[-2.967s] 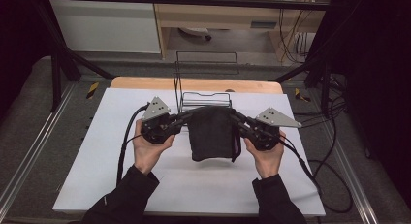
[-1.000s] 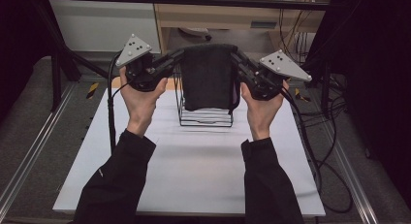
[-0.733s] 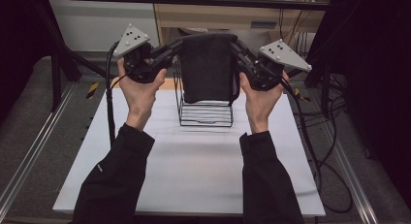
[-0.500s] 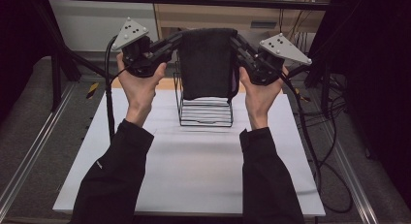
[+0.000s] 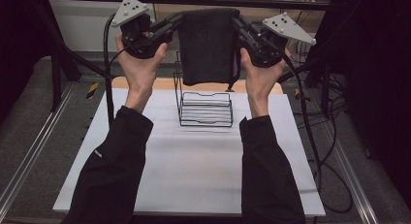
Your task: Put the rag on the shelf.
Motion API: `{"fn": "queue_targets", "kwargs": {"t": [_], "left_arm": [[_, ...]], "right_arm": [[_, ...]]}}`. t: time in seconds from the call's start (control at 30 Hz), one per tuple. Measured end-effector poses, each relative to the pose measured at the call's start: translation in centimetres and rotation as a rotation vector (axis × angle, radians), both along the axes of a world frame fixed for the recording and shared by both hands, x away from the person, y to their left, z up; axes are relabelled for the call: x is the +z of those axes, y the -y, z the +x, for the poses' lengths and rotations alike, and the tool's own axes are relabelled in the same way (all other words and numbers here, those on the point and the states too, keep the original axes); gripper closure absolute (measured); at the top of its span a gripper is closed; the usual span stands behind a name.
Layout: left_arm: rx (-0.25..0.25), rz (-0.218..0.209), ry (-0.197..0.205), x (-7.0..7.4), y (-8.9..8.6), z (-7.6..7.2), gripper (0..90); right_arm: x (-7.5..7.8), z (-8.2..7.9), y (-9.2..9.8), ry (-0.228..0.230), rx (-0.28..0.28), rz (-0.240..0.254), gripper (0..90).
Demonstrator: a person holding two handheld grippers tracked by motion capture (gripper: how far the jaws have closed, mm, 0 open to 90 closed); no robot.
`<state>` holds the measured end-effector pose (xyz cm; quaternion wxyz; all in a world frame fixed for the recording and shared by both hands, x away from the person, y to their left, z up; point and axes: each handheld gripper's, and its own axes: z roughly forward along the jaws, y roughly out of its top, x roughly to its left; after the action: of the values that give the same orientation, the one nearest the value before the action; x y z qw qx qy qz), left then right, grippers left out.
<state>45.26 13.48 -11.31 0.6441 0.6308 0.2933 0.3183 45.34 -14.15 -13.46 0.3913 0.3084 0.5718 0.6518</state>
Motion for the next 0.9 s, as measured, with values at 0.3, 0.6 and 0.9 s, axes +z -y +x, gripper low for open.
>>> {"fn": "queue_targets", "kwargs": {"t": [0.3,0.6,0.9], "left_arm": [[0.022,0.001,0.018,1.5,0.1,0.7,83.7],[0.037,-0.005,0.016,1.6,0.1,2.2,83.6],[0.053,0.008,-0.009,0.2,-0.1,4.6,83.6]], "right_arm": [[1.5,1.0,-0.2,0.022,-0.010,0.006,79.9],[2.1,2.5,-0.4,0.016,-0.018,0.002,79.8],[1.3,4.3,-0.7,-0.016,-0.019,-0.021,79.7]]}}
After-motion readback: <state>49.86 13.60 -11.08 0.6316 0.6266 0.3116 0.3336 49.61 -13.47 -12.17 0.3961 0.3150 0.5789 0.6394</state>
